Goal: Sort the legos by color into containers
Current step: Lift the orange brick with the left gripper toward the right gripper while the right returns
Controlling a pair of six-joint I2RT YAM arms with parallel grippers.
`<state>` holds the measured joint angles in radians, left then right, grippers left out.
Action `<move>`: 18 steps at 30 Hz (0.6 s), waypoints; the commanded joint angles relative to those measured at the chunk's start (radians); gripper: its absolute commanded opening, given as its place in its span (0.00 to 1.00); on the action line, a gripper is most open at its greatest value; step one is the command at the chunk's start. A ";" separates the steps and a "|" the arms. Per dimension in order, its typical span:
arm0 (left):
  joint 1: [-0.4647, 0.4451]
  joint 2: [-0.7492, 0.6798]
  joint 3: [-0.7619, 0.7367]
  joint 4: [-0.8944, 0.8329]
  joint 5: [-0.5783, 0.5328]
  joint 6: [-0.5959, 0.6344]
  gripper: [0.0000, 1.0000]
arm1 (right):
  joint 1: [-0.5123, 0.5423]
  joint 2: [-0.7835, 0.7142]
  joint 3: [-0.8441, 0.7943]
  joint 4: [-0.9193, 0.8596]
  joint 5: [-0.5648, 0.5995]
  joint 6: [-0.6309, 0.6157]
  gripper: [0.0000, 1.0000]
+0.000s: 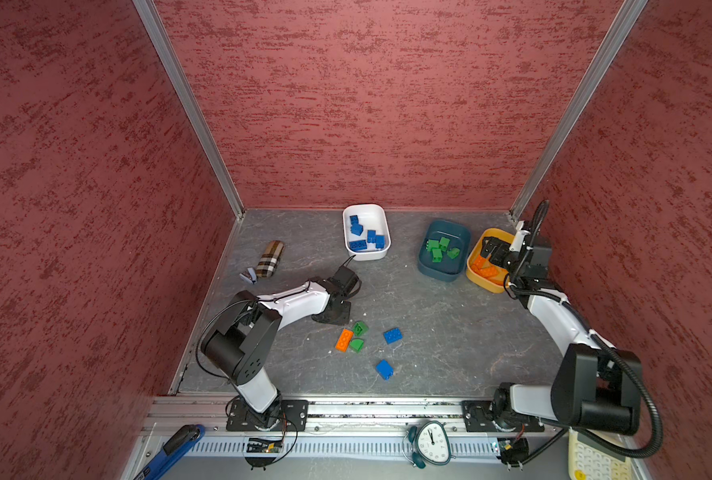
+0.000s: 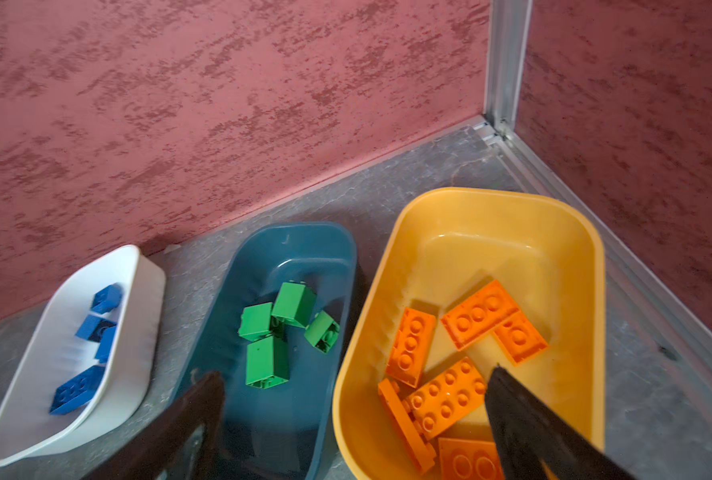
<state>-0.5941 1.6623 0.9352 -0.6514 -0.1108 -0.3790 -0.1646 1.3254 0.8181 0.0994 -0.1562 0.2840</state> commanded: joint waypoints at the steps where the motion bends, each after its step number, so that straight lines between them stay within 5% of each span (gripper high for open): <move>1: -0.008 -0.042 -0.007 0.047 0.029 0.031 0.21 | -0.001 -0.029 -0.065 0.167 -0.194 0.036 0.99; 7: -0.037 -0.121 0.000 0.157 0.025 0.051 0.09 | 0.014 0.004 -0.043 0.129 -0.290 0.208 0.99; 11: -0.056 -0.133 0.037 0.238 0.077 0.102 0.00 | 0.074 0.038 0.013 0.027 -0.316 0.217 0.99; 18: -0.094 -0.066 0.148 0.374 0.238 0.226 0.00 | 0.257 0.075 0.072 -0.022 -0.436 0.201 0.96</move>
<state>-0.6701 1.5616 1.0302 -0.3786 0.0345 -0.2340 0.0402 1.3846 0.8303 0.1188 -0.5026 0.4873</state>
